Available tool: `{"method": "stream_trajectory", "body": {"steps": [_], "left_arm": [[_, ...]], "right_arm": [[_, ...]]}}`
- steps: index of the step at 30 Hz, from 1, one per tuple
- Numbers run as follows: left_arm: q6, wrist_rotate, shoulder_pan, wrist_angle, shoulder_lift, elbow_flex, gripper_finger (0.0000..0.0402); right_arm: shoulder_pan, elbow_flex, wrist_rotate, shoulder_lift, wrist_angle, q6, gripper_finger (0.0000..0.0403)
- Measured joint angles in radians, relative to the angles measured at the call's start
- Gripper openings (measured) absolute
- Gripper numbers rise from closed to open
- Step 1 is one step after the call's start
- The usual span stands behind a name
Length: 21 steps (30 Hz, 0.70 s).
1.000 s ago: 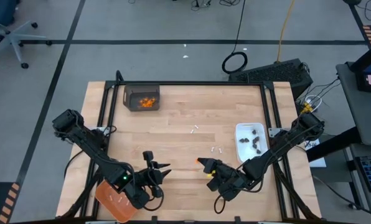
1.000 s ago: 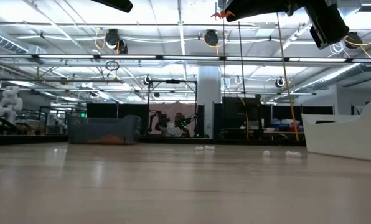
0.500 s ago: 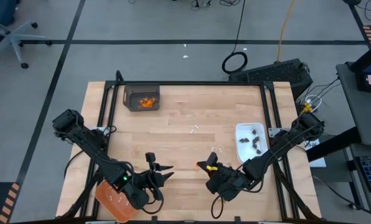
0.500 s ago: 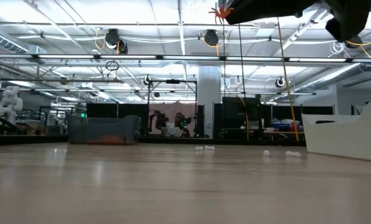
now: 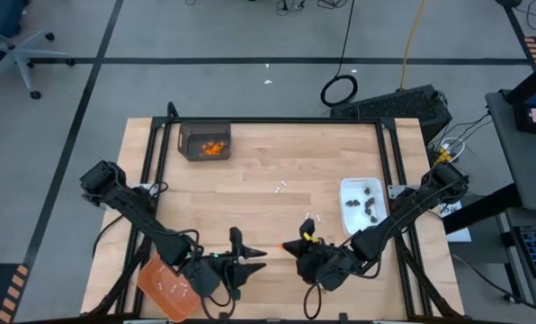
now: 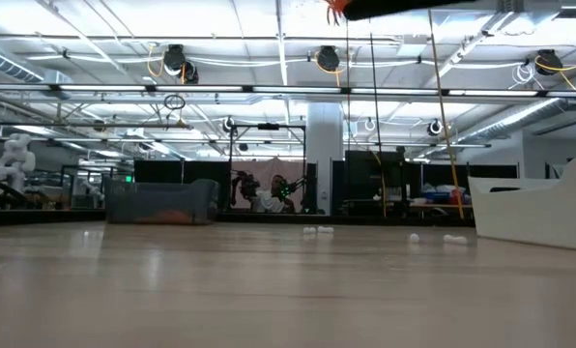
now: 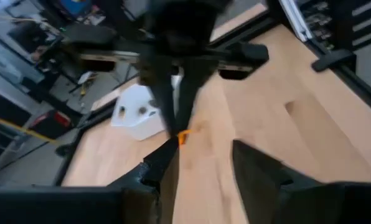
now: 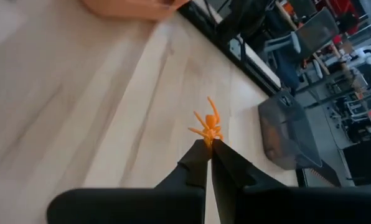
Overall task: Sort Halloween decoration
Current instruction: Put the orange spider toy into the black bin
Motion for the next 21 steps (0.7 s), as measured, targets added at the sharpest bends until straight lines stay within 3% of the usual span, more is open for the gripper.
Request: {"method": "stream_trajectory", "body": {"steps": [5,16,21], "left_arm": [[0.006,0.020,0.016,0.034,0.037,0.000,0.0169],[0.057,-0.007,0.063,0.090,0.055,0.000,0.0170],[0.082,0.092,0.083,0.102,0.055,0.000,0.0170]], "right_arm": [[0.000,0.000,-0.001,0.000,0.057,0.006,0.0000],[-0.006,0.000,-0.057,-0.001,0.092,0.040,0.0000],[-0.006,0.001,-0.054,-0.001,0.110,0.061,0.0000]]}}
